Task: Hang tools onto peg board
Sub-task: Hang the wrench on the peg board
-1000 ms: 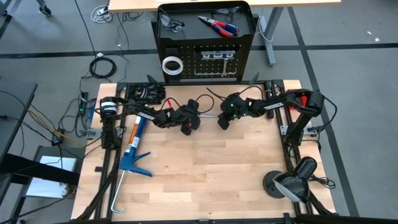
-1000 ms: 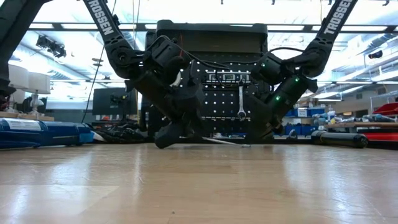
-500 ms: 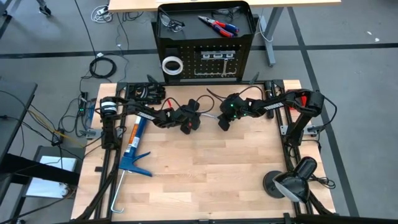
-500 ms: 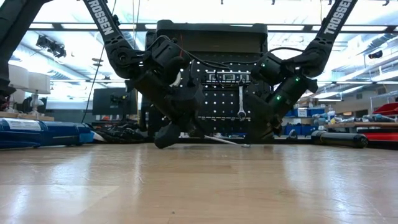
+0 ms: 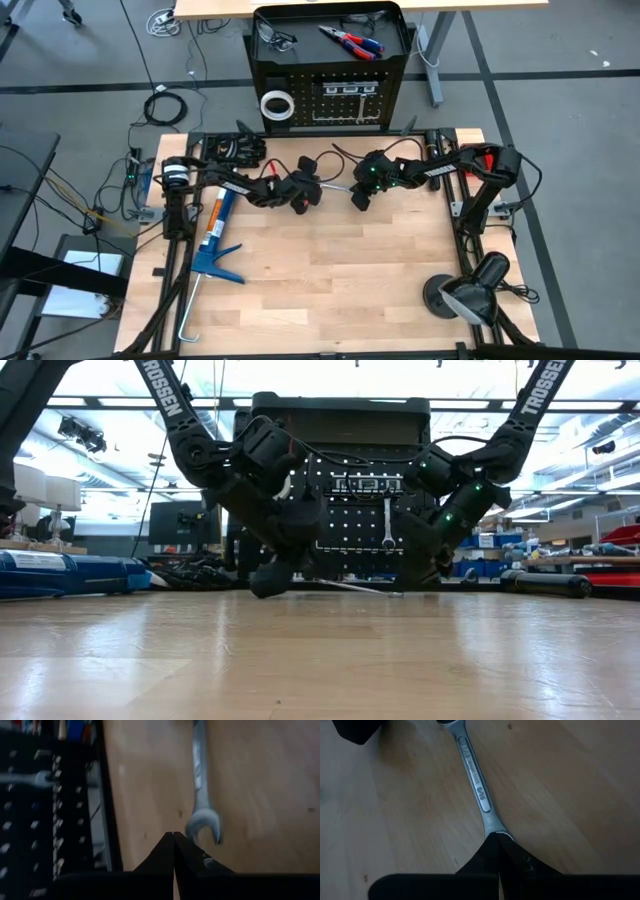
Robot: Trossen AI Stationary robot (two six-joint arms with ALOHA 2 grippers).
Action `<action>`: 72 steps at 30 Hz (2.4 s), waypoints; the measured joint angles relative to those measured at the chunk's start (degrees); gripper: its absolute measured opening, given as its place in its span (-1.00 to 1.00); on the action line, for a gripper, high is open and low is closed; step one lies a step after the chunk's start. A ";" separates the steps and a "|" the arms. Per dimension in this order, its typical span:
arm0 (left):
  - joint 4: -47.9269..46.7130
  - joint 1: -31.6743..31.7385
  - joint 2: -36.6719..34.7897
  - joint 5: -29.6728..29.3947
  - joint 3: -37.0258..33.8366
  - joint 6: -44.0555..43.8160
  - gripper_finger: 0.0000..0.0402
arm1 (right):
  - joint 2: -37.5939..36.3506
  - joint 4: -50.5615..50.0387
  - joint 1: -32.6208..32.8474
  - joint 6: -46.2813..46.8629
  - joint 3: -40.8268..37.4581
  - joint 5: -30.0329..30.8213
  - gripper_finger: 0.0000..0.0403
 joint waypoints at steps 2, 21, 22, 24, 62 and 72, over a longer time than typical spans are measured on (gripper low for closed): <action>-0.19 -1.18 0.00 -3.85 0.00 -0.76 -0.96 | -0.02 -0.21 -0.17 0.00 0.02 0.00 -0.96; -20.41 -0.48 0.02 3.63 6.92 -14.96 0.04 | 0.04 0.98 0.22 0.46 -0.07 -0.22 -0.95; -23.05 0.35 0.02 6.61 8.57 -18.29 0.04 | 0.07 1.01 0.21 0.46 -0.07 -0.39 -0.95; -26.53 2.06 0.02 12.24 11.30 -23.70 0.05 | 0.07 1.05 0.22 0.46 -0.09 -0.55 -0.95; -47.66 9.16 7.44 30.89 26.96 -29.83 -0.48 | 0.02 1.62 0.24 -1.03 -0.08 -0.54 -0.90; -51.10 7.89 3.52 23.69 26.79 -31.49 -0.48 | -8.26 -2.70 0.24 -0.42 -0.15 2.33 -0.59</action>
